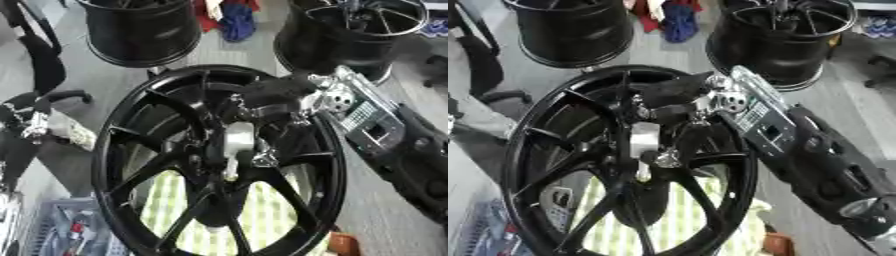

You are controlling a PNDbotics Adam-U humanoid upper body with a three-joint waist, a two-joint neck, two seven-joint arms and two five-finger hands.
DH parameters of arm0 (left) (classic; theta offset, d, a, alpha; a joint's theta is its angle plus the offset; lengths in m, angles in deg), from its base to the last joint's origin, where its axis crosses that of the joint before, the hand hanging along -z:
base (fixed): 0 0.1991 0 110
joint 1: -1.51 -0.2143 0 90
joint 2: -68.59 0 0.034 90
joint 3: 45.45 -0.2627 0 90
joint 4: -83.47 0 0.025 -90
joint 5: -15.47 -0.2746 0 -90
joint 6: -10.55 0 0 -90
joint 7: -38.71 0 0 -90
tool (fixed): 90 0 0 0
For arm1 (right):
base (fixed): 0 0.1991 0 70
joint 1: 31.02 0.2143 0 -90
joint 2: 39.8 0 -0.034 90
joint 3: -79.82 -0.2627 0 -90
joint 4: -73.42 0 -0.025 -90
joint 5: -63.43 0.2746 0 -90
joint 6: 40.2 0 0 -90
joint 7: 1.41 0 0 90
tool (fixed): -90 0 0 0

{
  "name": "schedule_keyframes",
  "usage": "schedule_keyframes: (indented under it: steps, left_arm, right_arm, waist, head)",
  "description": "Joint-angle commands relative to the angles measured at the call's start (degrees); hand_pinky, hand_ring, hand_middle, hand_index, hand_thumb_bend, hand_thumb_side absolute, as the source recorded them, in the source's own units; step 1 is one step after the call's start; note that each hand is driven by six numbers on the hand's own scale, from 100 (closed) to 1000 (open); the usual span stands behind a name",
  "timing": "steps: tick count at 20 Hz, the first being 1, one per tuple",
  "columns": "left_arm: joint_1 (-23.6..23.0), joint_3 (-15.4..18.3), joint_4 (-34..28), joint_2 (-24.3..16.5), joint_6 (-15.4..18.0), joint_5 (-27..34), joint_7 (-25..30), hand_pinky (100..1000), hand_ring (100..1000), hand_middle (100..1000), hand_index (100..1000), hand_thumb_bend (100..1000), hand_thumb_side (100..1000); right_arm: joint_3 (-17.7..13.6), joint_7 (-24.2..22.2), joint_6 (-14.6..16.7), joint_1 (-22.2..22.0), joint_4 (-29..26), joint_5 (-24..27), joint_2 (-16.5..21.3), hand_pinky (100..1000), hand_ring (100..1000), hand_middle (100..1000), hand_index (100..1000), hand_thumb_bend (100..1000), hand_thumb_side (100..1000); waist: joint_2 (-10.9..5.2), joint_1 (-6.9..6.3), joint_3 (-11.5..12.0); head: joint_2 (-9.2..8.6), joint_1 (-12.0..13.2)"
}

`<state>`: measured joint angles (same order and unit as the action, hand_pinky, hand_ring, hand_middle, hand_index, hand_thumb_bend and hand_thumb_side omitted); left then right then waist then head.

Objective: Pull the pin out of the wheel hub.

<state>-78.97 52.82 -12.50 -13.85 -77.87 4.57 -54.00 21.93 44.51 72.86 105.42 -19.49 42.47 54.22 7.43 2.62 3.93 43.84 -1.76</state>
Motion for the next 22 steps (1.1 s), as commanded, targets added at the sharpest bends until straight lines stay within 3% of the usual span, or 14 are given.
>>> schedule_keyframes:
  steps: [1, 8, 13, 18, 22]
  left_arm:
    - [0.6, -0.1, -0.8, -0.5, 0.1, 0.0, 0.1, 551, 685, 694, 799, 280, 632]
    - [0.4, -0.1, -0.7, -0.7, 0.1, 0.1, 0.0, 550, 687, 694, 799, 280, 631]
    - [0.2, 0.1, -0.6, -1.2, 0.0, 0.0, -0.1, 550, 688, 694, 799, 281, 631]
    - [0.0, 0.4, -0.5, -1.5, -0.1, -0.1, -0.5, 550, 688, 695, 799, 281, 631]
    - [0.0, 0.7, -0.5, -1.5, -0.1, -0.2, -0.8, 550, 689, 695, 799, 282, 631]
  right_arm:
    - [-1.0, 0.1, 1.0, 1.7, -2.4, 0.5, 1.4, 519, 505, 621, 755, 100, 130]
    - [-1.9, 0.4, -1.0, 4.4, -5.1, 3.6, 3.1, 524, 510, 623, 755, 100, 131]
    - [-4.1, 0.7, -4.0, 6.9, -7.6, 9.3, 7.4, 526, 511, 624, 757, 100, 125]
    - [-10.6, 5.2, -7.1, 4.0, -12.0, 12.8, 15.9, 529, 514, 625, 758, 100, 108]
    - [-19.2, 13.1, -9.1, -5.5, -14.3, 13.4, 25.4, 531, 515, 625, 759, 100, 100]
  waist:
    - [-0.81, -0.13, -0.1]
    - [-1.15, 0.12, -0.3]
    - [-1.61, 0.63, -1.0]
    - [-1.73, 0.93, -1.8]
    - [-1.57, 1.0, -2.2]
  head:
    - [0.28, 0.0]
    - [0.28, 0.2]
    - [0.28, 0.7]
    - [0.28, 1.8]
    - [0.28, 2.6]
